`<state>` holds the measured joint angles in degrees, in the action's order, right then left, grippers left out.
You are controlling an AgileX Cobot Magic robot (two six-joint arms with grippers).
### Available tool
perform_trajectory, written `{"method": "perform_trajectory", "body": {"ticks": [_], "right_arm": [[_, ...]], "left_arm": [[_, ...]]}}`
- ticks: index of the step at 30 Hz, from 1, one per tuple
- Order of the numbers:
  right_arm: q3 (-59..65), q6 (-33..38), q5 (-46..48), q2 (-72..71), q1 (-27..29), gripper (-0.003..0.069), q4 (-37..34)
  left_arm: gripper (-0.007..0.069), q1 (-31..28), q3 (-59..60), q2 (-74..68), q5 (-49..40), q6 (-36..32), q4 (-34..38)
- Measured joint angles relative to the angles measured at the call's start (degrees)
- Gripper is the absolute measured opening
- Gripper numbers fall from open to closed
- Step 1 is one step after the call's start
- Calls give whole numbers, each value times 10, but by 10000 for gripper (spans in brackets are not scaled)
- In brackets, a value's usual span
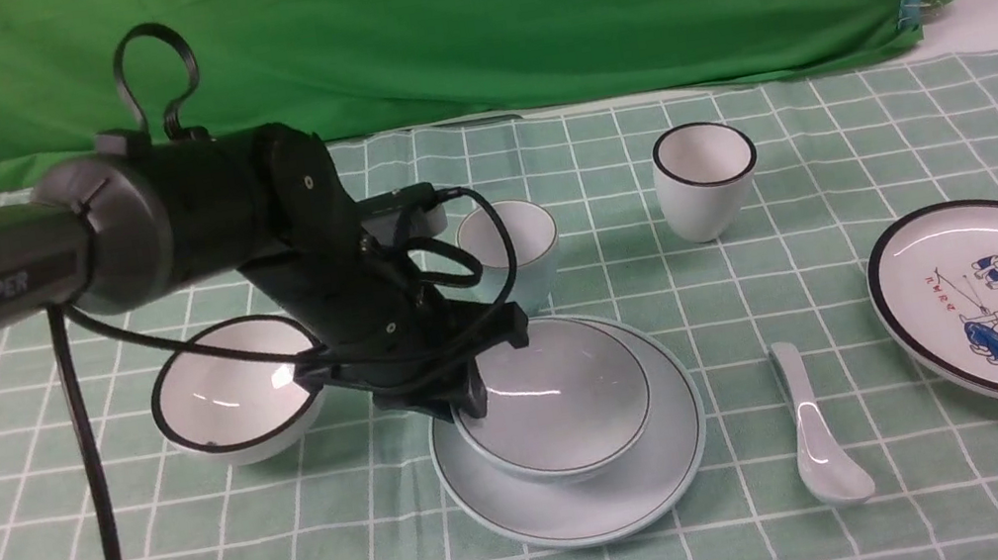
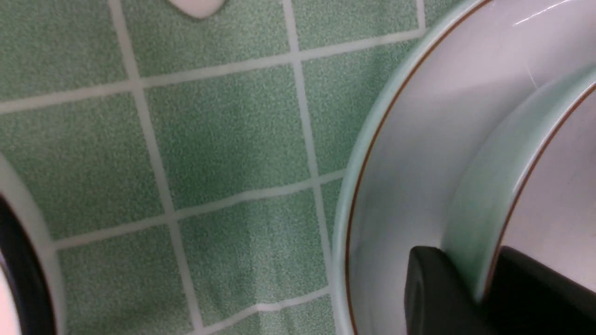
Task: Place the bowls on the plates on the blue tablecloth, put the cups on the bowls, and place the spoons in the cups.
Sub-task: 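Place the bowl on top of the plate with the left gripper, then grasp the light green cup by its rim with the left gripper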
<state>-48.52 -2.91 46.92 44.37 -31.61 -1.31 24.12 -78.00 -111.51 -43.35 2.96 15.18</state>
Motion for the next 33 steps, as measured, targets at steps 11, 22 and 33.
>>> {"method": "perform_trajectory", "body": {"ticks": [11,22,33], "right_arm": [[0,7,-13,0,0,67,0],[0,8,-15,0,0,69,2],[0,11,-15,0,0,73,13]], "left_arm": [[503,-2,-145,1,-72,70,-98],[516,-19,-346,-129,-97,109,-130],[389,-20,-382,-205,-104,125,-127]]}}
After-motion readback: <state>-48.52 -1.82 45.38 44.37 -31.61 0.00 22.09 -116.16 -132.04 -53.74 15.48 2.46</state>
